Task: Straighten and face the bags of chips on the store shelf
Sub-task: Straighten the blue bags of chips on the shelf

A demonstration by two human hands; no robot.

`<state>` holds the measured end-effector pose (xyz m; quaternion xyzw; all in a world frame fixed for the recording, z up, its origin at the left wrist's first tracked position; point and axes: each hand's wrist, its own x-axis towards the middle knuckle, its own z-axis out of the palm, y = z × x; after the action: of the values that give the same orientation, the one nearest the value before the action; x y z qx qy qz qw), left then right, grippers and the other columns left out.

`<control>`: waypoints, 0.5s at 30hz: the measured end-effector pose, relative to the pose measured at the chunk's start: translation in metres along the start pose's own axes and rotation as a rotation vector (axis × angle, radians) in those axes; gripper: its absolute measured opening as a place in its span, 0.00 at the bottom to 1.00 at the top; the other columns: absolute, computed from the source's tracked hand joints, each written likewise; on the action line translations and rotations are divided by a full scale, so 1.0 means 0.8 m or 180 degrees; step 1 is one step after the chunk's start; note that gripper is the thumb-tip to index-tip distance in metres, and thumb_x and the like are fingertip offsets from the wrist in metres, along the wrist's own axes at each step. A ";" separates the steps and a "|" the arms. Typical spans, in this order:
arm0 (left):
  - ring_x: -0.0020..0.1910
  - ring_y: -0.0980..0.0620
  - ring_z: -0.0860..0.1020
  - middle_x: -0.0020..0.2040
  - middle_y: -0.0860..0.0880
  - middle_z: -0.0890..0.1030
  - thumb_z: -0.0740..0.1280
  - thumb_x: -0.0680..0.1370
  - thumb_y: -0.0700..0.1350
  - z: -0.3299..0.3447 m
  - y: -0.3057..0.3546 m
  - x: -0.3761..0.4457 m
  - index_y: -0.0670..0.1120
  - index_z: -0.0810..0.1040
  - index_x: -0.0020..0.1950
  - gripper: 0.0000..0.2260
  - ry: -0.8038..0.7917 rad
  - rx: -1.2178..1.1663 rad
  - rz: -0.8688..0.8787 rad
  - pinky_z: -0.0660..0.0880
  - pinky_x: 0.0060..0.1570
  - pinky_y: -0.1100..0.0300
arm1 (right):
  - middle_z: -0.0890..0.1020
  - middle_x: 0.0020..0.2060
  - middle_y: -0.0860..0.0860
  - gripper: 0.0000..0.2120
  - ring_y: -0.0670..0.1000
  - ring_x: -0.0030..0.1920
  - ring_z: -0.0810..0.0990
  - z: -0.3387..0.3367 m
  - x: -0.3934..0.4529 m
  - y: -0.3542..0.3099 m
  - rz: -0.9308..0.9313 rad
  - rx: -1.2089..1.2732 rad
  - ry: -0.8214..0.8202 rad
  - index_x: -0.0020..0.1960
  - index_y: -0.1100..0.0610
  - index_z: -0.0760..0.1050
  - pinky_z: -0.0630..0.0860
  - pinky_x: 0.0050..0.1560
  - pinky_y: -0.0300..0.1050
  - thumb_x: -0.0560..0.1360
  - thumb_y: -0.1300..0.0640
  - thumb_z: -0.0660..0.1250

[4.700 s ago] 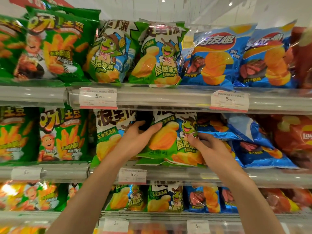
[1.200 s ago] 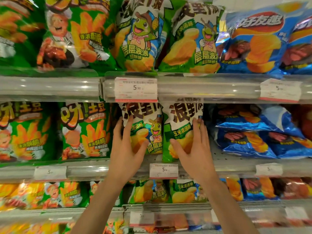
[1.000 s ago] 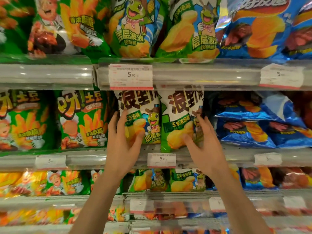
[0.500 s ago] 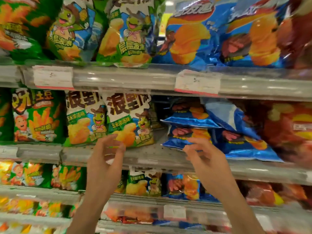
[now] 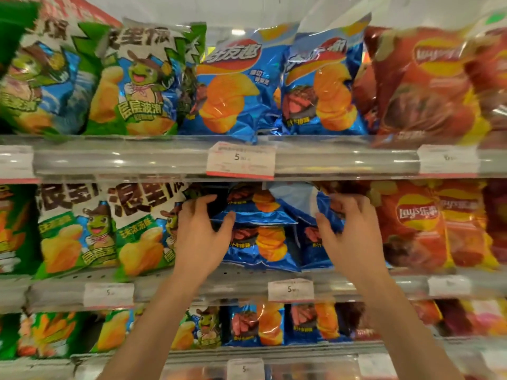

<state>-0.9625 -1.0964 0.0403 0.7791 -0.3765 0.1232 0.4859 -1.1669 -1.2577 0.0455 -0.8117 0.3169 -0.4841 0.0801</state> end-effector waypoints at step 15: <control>0.60 0.52 0.79 0.59 0.52 0.81 0.74 0.75 0.55 0.006 -0.009 0.026 0.47 0.77 0.67 0.23 -0.0539 -0.0646 -0.0530 0.72 0.56 0.61 | 0.81 0.48 0.62 0.16 0.65 0.51 0.78 0.034 0.045 0.005 0.0260 -0.0321 0.0057 0.56 0.63 0.77 0.76 0.48 0.60 0.77 0.51 0.69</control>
<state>-0.9440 -1.1081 0.0448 0.7621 -0.3607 -0.0223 0.5372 -1.1341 -1.2865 0.0562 -0.7967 0.3745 -0.4710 0.0560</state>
